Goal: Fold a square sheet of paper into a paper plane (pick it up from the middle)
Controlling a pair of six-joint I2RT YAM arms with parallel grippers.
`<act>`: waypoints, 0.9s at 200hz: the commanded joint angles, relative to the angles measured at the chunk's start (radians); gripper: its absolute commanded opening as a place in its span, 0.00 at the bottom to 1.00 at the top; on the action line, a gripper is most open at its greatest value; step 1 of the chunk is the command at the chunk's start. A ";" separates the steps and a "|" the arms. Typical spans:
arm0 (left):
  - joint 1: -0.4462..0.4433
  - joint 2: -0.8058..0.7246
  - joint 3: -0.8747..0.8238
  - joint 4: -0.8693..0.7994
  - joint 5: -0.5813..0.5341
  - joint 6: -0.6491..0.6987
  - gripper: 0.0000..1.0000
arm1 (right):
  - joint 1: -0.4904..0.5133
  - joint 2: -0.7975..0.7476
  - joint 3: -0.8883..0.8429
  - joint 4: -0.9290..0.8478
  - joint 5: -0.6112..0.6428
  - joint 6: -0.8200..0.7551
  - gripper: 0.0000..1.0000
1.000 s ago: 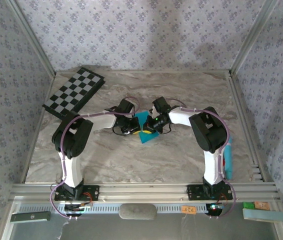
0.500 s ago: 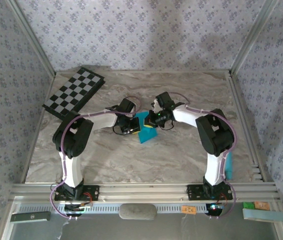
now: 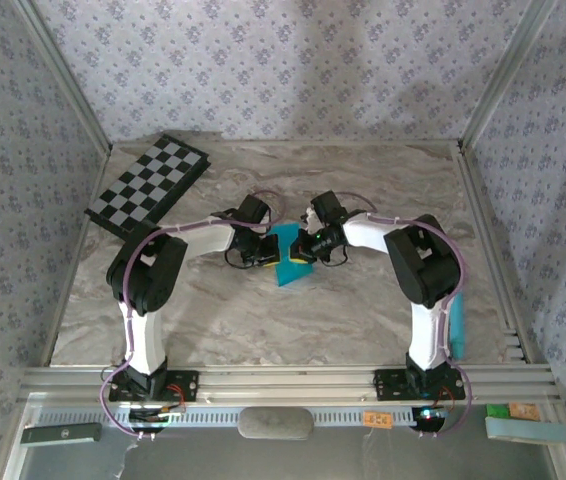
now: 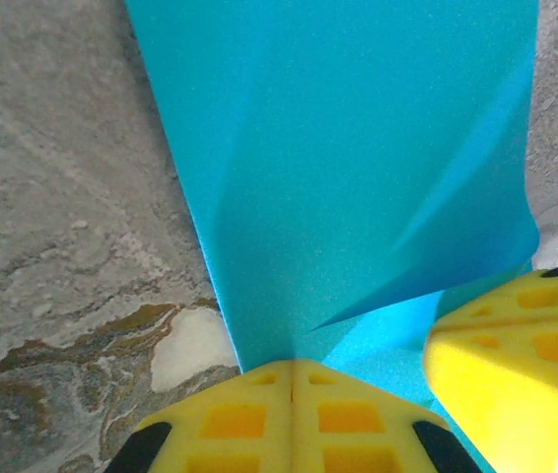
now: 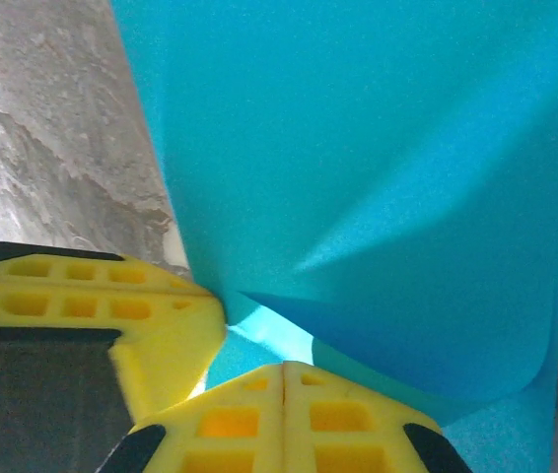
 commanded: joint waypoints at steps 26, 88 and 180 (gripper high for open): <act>0.012 0.030 0.009 -0.058 -0.003 0.024 0.00 | 0.012 0.045 0.009 -0.040 -0.002 -0.027 0.06; 0.013 -0.059 0.031 -0.030 0.048 -0.007 0.03 | 0.030 0.080 -0.002 -0.103 0.071 -0.057 0.06; -0.043 -0.133 -0.130 0.131 0.161 -0.167 0.11 | 0.040 0.109 -0.002 -0.152 0.153 -0.050 0.05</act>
